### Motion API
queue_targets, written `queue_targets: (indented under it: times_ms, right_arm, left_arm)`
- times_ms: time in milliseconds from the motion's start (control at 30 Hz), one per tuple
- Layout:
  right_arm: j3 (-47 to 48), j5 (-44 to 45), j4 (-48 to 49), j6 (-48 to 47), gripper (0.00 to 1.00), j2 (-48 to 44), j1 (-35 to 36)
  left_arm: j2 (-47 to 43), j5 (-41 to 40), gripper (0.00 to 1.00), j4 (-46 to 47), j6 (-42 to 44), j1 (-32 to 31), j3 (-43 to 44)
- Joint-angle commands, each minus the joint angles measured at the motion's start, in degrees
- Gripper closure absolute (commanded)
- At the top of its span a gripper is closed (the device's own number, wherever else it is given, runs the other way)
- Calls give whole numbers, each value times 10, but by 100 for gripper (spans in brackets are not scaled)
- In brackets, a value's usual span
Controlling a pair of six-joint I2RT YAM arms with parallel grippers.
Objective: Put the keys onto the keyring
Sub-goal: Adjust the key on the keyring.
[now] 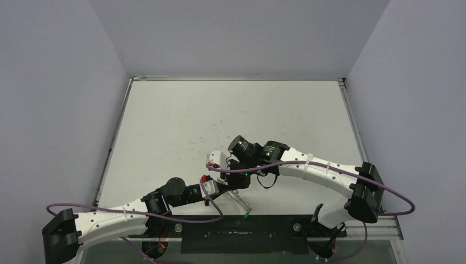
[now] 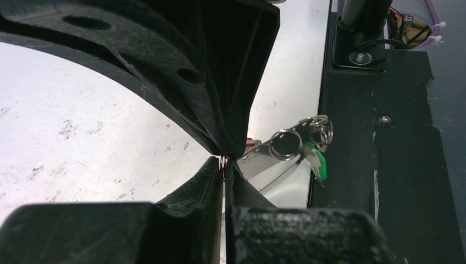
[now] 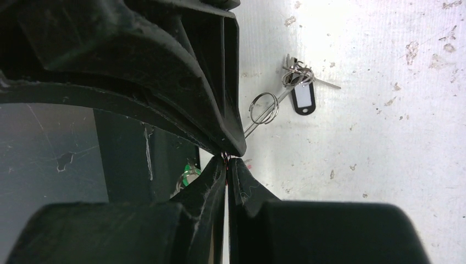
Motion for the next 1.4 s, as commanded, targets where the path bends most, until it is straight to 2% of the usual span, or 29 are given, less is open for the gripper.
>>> queue_targets:
  times_ms: [0, 200, 300, 400, 467, 533, 700, 867, 1000, 1100, 1300, 1367]
  right_arm:
    - [2, -11, 44, 0, 100, -14, -3]
    - [1, -12, 50, 5, 99, -18, -9]
    - [-9, -17, 69, 18, 80, -29, -21]
    - [-43, -61, 121, 36, 63, -60, -55]
    - [-80, -101, 160, 43, 56, -87, -85]
    - [-107, -133, 190, 41, 54, -113, -100]
    - [-153, -210, 241, 19, 56, -134, -108]
    - [-170, -253, 274, 19, 65, -122, -109]
    - [-171, -257, 273, 12, 67, -107, -109]
    - [-172, -251, 271, 8, 77, -99, -108]
    - [-183, -230, 266, -3, 78, -90, -109]
    - [-187, -228, 268, -4, 86, -89, -110]
  left_arm:
    - [-1, 15, 100, 30, 5, -3, 18]
    - [-20, 2, 100, 14, 8, -3, 15]
    - [-25, -1, 100, 19, 7, -3, 11]
    - [-28, -2, 100, 34, 3, -3, 4]
    - [-31, 0, 100, 48, -1, -3, -5]
    - [-34, 5, 100, 65, -3, -3, -13]
    - [-42, 12, 100, 89, -7, -3, -23]
    - [-48, 14, 100, 85, -8, -3, -23]
    - [-52, 14, 100, 82, -9, -3, -23]
    - [-53, 13, 100, 80, -10, -3, -24]
    - [-56, 13, 100, 77, -10, -3, -24]
    - [-57, 13, 100, 77, -10, -3, -25]
